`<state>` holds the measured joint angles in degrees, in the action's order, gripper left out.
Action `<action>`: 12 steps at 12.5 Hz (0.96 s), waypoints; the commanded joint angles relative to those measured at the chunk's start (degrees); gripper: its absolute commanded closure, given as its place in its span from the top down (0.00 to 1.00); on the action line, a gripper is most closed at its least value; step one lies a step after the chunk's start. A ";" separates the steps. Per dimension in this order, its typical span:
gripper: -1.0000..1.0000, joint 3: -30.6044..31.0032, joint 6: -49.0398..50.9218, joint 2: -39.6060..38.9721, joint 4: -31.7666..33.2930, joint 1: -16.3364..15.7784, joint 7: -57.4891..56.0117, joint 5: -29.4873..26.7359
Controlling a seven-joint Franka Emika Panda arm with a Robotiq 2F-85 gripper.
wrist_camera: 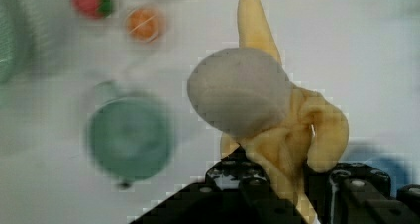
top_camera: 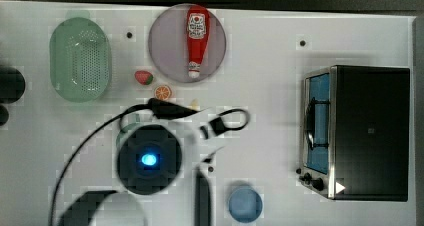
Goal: Pick Banana and place it in mug.
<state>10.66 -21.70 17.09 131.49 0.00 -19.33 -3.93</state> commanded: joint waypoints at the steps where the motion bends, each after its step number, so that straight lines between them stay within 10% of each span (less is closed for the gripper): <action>1: 0.27 8.76 -0.53 0.16 -0.80 -1.54 16.81 -2.65; 12: 0.31 17.57 -23.54 -17.54 4.64 -1.57 30.89 -3.41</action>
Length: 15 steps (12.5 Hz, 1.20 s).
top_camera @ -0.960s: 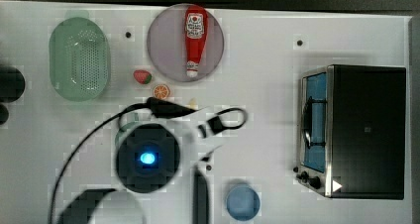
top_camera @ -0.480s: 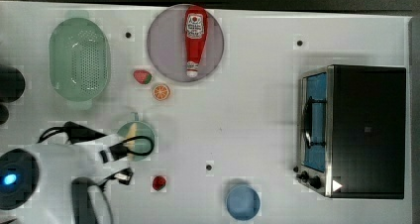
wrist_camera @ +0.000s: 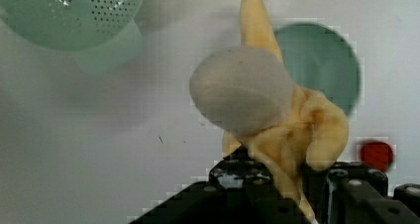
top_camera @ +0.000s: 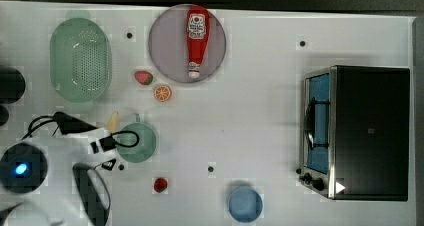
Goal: Pick Banana and place it in mug.
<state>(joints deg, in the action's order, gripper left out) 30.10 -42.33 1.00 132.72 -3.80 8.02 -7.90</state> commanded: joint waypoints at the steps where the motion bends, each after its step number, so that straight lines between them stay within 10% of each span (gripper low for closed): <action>1: 0.41 -2.29 -3.46 -2.41 3.83 2.25 3.54 0.59; 6: 0.97 -3.33 -4.13 -2.22 3.36 2.31 3.54 0.59; 15: 1.00 -12.51 11.24 10.74 -5.29 3.20 2.54 0.46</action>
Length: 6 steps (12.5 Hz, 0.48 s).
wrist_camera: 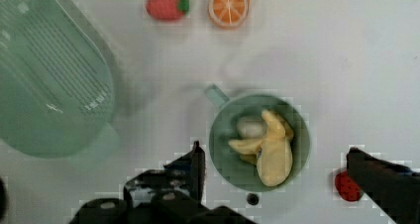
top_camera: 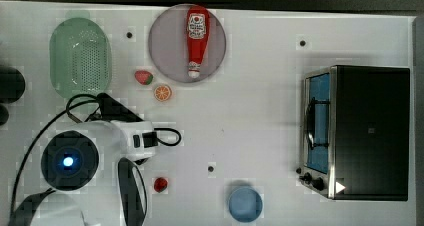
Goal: Pick Banana and place it in mug.
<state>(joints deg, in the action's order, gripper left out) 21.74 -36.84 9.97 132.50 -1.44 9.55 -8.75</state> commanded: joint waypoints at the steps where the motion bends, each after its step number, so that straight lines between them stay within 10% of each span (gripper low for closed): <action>1: 1.00 -6.60 9.94 2.57 -7.19 0.93 -0.34 1.37; 6: 1.00 -17.66 20.37 3.92 -15.61 1.46 -4.07 6.94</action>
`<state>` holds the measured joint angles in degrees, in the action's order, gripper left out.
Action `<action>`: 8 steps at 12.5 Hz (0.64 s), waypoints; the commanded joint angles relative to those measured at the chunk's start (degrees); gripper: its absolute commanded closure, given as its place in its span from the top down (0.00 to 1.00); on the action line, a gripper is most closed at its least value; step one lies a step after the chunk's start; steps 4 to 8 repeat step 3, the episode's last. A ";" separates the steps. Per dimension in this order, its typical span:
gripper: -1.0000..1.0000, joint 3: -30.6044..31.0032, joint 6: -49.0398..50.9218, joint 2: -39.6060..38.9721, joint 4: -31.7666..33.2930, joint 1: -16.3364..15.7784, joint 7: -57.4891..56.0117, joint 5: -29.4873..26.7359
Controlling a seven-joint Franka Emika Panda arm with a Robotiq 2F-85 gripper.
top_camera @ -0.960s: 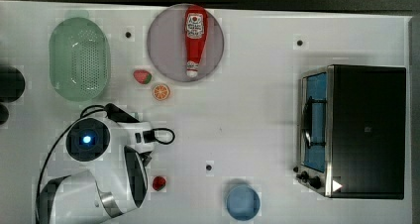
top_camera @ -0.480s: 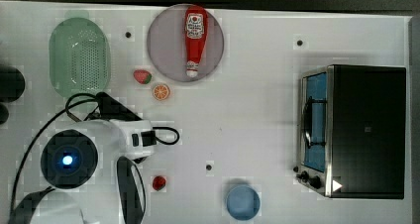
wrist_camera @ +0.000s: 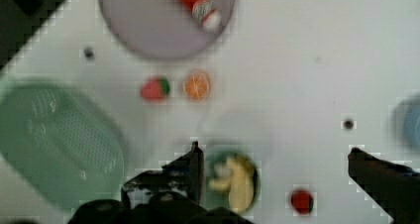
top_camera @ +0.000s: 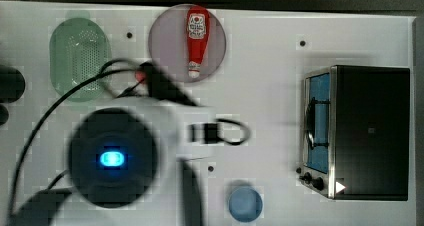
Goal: Pick Banana and place it in mug.
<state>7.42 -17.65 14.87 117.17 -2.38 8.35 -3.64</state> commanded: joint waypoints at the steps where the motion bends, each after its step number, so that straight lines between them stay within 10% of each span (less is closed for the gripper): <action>1: 1.00 -4.91 1.54 -0.82 -0.97 2.41 -3.01 3.51; 8: 1.00 -7.99 2.74 -0.48 -1.85 2.44 -4.36 4.40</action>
